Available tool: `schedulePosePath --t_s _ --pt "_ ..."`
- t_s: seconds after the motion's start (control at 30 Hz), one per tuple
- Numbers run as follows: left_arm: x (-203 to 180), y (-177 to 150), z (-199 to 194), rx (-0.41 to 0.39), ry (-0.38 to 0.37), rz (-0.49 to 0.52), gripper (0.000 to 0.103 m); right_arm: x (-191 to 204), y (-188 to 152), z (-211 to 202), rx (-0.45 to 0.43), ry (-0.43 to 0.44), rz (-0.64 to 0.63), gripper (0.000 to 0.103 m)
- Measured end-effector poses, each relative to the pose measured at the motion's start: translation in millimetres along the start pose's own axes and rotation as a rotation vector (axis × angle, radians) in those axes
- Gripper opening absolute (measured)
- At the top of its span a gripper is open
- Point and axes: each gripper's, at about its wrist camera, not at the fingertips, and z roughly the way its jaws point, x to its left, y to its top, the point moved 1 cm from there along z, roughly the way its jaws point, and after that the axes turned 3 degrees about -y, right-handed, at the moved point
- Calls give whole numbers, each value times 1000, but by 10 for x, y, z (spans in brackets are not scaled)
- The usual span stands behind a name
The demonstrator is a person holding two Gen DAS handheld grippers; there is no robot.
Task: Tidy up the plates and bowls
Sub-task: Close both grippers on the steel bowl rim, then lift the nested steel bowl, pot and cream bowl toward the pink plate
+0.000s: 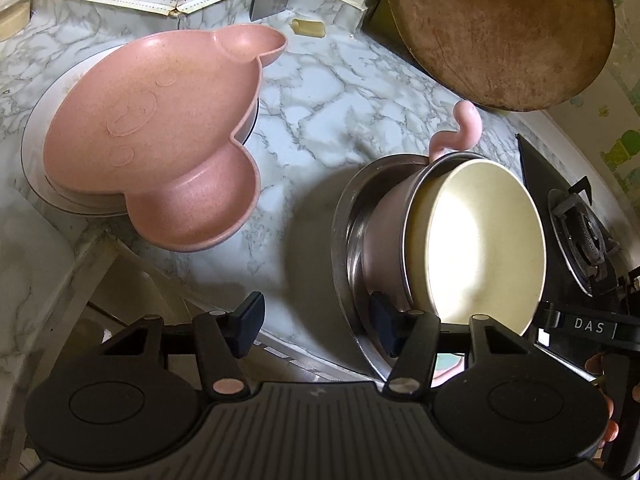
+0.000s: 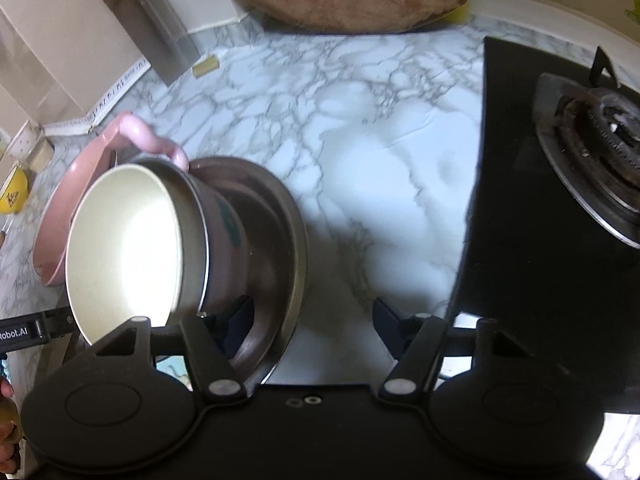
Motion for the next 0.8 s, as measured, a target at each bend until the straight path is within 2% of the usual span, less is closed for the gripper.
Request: schedulePosePath --t_s 0.13,0.4,0.57,0.6,0.73,0.8 --pt "-36 1 49 2 2 2 50 50 5 70 14 -3 -24 59" --pt "-78 13 115 14 -15 1 31 76 41 104 19 24 -26 45" --pt "-134 7 109 9 -35 24 15 126 30 106 22 47 -32 35" --pt "-158 2 101 5 -30 36 15 141 27 105 22 55 -36 31" --pt "-159 1 95 0 -22 50 14 160 13 100 17 47 -43 28" --pt "-176 -2 88 -4 -11 66 14 153 9 97 16 35 -41 23"
